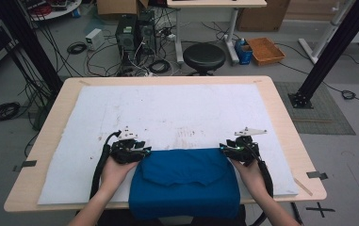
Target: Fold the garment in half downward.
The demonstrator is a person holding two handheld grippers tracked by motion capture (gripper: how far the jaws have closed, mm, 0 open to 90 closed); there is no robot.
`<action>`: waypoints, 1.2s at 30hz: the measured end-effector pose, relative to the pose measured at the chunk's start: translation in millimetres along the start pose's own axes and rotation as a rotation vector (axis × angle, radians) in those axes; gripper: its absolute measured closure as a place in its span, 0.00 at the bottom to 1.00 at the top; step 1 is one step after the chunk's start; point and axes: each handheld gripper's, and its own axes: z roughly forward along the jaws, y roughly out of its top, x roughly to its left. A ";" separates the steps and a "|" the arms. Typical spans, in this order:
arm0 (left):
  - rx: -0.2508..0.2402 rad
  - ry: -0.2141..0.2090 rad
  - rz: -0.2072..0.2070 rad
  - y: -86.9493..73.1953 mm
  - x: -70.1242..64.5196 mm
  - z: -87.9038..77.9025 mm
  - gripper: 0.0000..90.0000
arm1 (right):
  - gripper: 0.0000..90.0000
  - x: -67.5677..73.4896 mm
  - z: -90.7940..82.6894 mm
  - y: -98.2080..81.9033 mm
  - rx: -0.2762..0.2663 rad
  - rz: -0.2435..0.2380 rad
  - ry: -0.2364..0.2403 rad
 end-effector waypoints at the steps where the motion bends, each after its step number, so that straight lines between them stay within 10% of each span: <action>1: 0.010 0.000 0.001 -0.9 -0.5 1.0 0.68 | 0.70 -1.3 1.0 -1.4 0.011 0.006 0.003; 13: 0.010 -0.016 -0.015 -4.3 -2.4 1.6 0.71 | 0.74 1.6 1.6 -5.1 0.028 -0.008 0.046; 20: -0.002 -0.037 0.036 -6.8 -8.5 0.0 0.94 | 0.92 7.0 3.0 -6.1 0.040 -0.063 0.071; 36: -0.072 0.021 0.065 30.1 25.8 2.9 0.95 | 0.93 -10.2 13.4 37.5 -0.037 -0.074 0.056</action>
